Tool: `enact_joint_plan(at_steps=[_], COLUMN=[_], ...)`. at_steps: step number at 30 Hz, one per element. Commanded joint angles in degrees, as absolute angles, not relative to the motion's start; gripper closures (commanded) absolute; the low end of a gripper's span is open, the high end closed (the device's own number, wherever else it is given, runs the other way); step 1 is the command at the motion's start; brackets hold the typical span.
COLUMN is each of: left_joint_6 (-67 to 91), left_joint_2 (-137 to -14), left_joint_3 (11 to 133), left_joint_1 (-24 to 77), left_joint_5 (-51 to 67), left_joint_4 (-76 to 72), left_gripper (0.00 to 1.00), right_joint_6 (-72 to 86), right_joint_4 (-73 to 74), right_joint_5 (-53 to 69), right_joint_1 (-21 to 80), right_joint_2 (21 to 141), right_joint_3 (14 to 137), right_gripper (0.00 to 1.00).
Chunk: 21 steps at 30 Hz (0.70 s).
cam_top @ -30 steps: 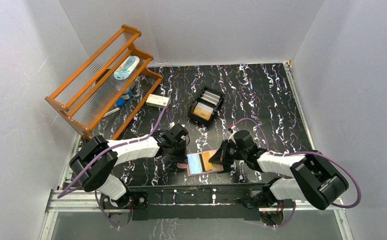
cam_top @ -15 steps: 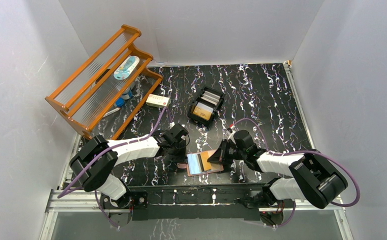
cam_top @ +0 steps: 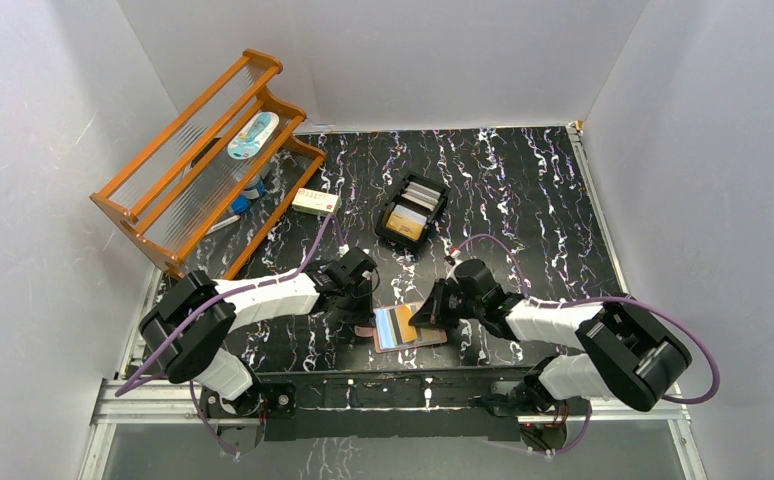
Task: Put the credit cards into the card holder
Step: Insert the credit card into the card holder.
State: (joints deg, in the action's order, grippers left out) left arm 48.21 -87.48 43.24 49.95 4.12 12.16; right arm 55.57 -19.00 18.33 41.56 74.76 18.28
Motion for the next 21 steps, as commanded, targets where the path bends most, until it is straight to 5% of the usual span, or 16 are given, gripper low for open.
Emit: enact_joint_plan(at_steps=[1,15,21], left_joint_6=[48.6,48.9,49.0], left_joint_2=[-91.7,-90.6,-90.9], left_joint_3=[41.2,41.0,41.0], left_joint_1=[50.7,50.8,50.8], left_joint_5=[3.1,2.5,2.6], left_joint_4=[11.4,11.7,11.6], left_gripper=[0.96,0.96,0.97], right_joint_6=[55.7,50.3,51.2], right_joint_4=[-17.8,-3.5,-6.4], right_joint_5=[16.6,7.4,8.9], right_joint_1=[43.8,46.9,48.4], right_joint_2=[76.8,74.0,76.9], right_joint_3=[22.6,29.1,29.8], right_gripper=[0.93,0.71,0.7])
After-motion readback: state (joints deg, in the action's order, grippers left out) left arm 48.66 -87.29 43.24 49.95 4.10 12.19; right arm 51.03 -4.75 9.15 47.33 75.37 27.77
